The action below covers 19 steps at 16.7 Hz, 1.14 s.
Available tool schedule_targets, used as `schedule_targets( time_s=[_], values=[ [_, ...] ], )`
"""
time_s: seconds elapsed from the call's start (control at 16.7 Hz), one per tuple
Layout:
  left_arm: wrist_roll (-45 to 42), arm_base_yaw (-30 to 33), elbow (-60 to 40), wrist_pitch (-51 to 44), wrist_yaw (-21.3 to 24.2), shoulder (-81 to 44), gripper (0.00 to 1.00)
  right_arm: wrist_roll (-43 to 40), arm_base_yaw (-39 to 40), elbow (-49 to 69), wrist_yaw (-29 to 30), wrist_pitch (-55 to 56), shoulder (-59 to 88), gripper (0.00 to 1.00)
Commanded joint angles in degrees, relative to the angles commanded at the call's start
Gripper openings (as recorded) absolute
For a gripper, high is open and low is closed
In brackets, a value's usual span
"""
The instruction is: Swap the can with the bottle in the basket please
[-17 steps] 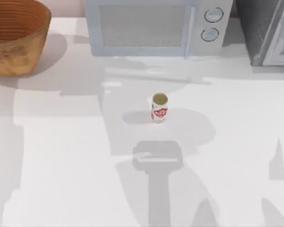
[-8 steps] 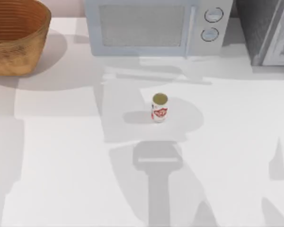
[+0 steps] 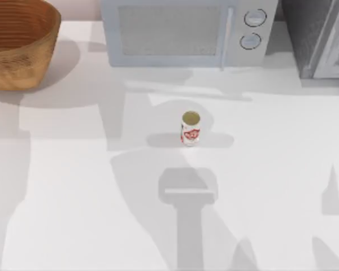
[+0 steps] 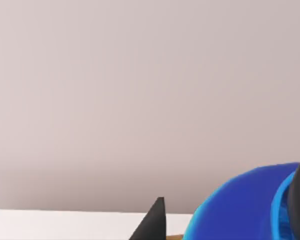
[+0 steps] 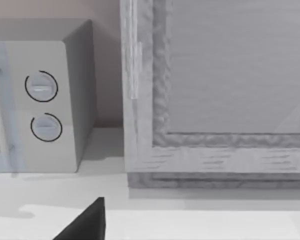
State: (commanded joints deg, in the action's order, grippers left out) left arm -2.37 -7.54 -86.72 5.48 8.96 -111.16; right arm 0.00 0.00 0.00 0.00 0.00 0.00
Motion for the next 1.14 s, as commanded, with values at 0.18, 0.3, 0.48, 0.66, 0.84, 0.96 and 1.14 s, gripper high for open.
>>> schedule_targets(
  time_s=[0.18, 0.3, 0.48, 0.66, 0.84, 0.96, 1.14],
  values=[
    [0.0, 0.0, 0.0, 0.0, 0.0, 0.0, 0.23, 0.0, 0.0, 0.0, 0.0, 0.0, 0.0, 1.0],
    [0.0, 0.0, 0.0, 0.0, 0.0, 0.0, 0.38, 0.0, 0.0, 0.0, 0.0, 0.0, 0.0, 1.0],
    [0.0, 0.0, 0.0, 0.0, 0.0, 0.0, 0.6, 0.0, 0.0, 0.0, 0.0, 0.0, 0.0, 1.0],
    [0.0, 0.0, 0.0, 0.0, 0.0, 0.0, 0.83, 0.0, 0.0, 0.0, 0.0, 0.0, 0.0, 1.0],
    [0.0, 0.0, 0.0, 0.0, 0.0, 0.0, 1.0, 0.0, 0.0, 0.0, 0.0, 0.0, 0.0, 1.0],
    [0.0, 0.0, 0.0, 0.0, 0.0, 0.0, 1.0, 0.0, 0.0, 0.0, 0.0, 0.0, 0.0, 1.0],
    [0.0, 0.0, 0.0, 0.0, 0.0, 0.0, 1.0, 0.0, 0.0, 0.0, 0.0, 0.0, 0.0, 1.0]
  ],
)
